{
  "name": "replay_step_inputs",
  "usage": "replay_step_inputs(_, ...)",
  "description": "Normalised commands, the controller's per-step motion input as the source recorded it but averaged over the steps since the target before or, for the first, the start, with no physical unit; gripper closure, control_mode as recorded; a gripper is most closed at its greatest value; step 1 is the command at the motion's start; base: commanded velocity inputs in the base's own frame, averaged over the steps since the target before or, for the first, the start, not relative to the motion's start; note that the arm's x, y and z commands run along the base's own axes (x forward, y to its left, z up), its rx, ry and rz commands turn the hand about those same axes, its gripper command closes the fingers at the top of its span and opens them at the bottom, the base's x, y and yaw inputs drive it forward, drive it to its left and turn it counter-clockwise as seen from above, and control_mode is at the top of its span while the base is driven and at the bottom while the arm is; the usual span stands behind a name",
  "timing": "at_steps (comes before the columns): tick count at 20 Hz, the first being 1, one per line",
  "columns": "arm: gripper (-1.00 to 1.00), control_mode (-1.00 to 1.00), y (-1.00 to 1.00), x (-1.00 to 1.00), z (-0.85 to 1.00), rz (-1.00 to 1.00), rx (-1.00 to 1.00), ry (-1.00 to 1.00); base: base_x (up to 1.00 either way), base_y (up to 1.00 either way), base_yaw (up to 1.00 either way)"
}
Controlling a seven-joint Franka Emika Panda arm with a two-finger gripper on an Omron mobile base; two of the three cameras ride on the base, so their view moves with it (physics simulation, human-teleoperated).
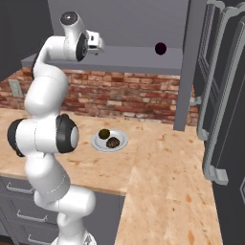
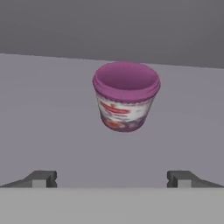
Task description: Pick the avocado and bread from the counter and place them on the plate. Then pick the jam from the cabinet and place it next to the plate. Lastly close the cabinet door.
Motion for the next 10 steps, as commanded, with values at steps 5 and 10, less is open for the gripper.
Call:
replay_step_inputs(5, -1.00, -1.00, 0.00, 0.44, 0.00, -0.01, 0.00, 0.00, 0.00, 0.00, 0.00)
replay_step_inputs(10, -1.00, -1.00, 0.00, 0.43, 0.00, -0.02, 0.00, 0.00, 0.00, 0.00, 0.00)
